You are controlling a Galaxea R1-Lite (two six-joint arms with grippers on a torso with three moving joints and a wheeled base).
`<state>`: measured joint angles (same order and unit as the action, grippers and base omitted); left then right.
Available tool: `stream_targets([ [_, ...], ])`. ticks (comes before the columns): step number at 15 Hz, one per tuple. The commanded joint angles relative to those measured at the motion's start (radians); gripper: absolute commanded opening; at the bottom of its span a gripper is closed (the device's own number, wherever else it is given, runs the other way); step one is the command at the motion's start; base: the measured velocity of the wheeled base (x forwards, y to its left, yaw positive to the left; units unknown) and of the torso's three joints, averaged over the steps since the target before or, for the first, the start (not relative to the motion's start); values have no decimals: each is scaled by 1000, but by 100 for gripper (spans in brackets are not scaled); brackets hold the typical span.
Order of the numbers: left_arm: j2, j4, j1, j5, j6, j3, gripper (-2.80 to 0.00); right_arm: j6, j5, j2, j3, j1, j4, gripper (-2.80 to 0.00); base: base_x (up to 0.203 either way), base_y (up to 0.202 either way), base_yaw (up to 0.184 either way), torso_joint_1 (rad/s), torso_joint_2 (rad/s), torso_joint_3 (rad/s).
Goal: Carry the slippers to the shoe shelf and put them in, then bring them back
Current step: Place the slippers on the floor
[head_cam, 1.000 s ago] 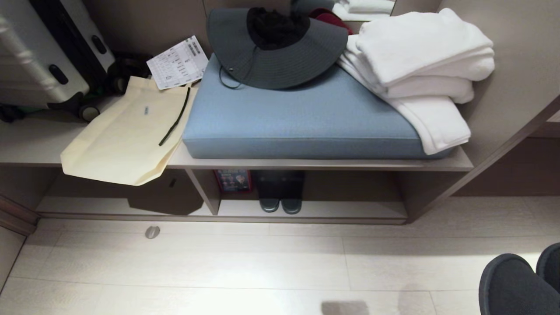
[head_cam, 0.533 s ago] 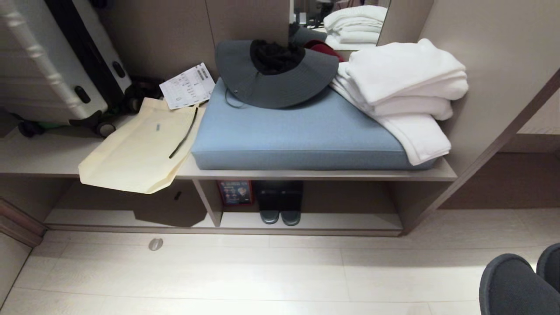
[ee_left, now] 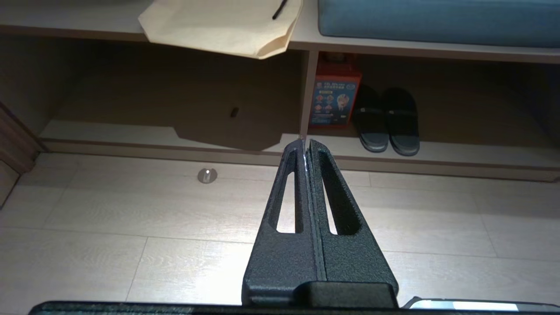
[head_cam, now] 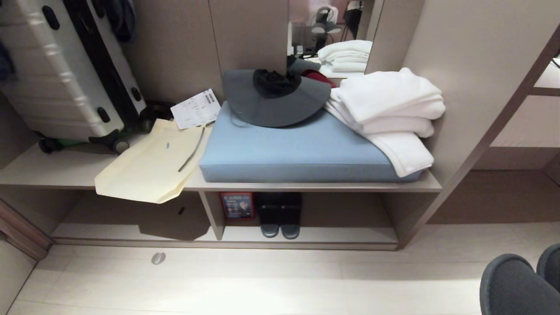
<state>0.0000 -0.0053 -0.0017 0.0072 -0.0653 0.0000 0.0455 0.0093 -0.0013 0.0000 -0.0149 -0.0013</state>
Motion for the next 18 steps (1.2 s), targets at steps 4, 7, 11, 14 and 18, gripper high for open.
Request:
stream_targets([
  [4, 0, -1, 0, 0, -1, 0, -280, 2, 1, -2, 0, 0, 0, -280, 0, 0, 0, 3, 3, 201],
  [7, 0, -1, 0, 0, -1, 0, -280, 2, 1, -2, 0, 0, 0, -280, 0, 0, 0, 1, 2, 202],
  [11, -1, -1, 0, 0, -1, 0, -280, 2, 1, -2, 0, 0, 0, -280, 0, 0, 0, 2, 1, 205],
  [14, 0, -1, 0, 0, 2, 0, -280, 0, 2, -2, 0, 0, 0, -280, 0, 0, 0, 0, 1, 146],
  [18, 0, -1, 0, 0, 2, 0, -280, 2, 3, -2, 0, 0, 0, -280, 0, 0, 0, 2, 2, 19],
])
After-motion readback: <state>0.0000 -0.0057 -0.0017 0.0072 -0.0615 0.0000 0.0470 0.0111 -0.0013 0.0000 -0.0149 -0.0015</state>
